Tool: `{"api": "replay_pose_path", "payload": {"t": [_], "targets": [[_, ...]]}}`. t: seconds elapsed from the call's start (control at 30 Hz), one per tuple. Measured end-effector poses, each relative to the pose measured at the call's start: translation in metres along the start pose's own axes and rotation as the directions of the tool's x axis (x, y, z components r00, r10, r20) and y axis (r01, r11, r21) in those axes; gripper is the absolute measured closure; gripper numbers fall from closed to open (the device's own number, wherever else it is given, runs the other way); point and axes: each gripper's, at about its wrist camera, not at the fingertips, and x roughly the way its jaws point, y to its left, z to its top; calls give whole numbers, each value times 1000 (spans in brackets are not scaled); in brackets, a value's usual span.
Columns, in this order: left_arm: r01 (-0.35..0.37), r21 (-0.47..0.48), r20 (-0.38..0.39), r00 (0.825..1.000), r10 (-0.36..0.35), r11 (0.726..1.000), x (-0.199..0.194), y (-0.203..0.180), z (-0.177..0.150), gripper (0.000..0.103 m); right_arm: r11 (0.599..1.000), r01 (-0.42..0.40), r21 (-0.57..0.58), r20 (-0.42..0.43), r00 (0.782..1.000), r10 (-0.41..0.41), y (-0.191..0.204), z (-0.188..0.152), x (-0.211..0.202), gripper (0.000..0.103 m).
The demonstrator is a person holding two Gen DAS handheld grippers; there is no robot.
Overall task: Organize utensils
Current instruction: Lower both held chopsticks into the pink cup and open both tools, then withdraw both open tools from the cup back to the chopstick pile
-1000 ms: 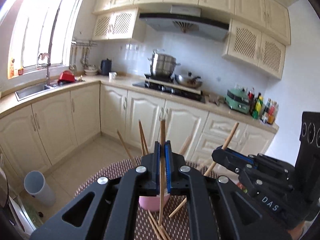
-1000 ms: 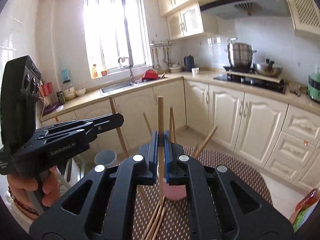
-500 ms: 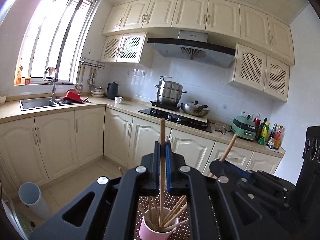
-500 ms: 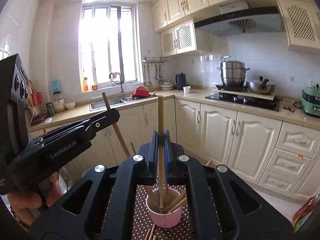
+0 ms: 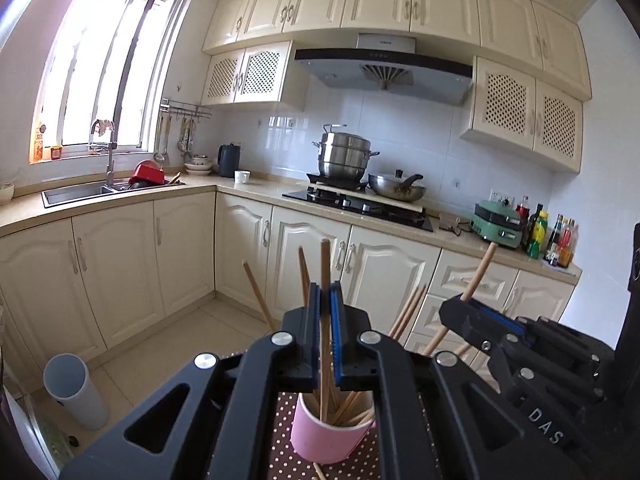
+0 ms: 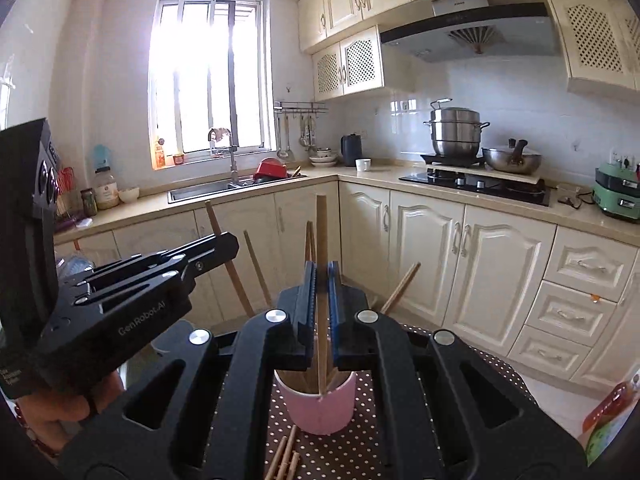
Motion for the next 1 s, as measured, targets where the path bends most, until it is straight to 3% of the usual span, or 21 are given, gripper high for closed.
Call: {"api": "replay_pose_path", "payload": {"t": [0.3,0.67,0.73,0.8,0.93,1.0], "targets": [[-3,6,-34,999,3,1000,5,4,-26,98,1000,11,12,-22,1000,-10,1,-26,5,97],[-28,42,-49,998,30,999,4,-1,-33,96,998,12,62,-48,999,-9,-9,-41,10,96],[-37,47,-50,998,40,998,0,-3,-33,89,998,9,65,-41,999,-6,-9,-41,7,96],[-50,46,-34,998,52,998,-6,-4,-34,71,998,8,64,-40,999,-5,-8,-40,5,96],[-68,51,-16,997,69,996,-19,-8,-32,66,997,16,72,-35,999,-14,-9,-38,-1,96],[-78,54,-5,997,79,995,-26,-9,-31,56,997,21,76,-31,999,-18,-8,-37,-5,96]]}}
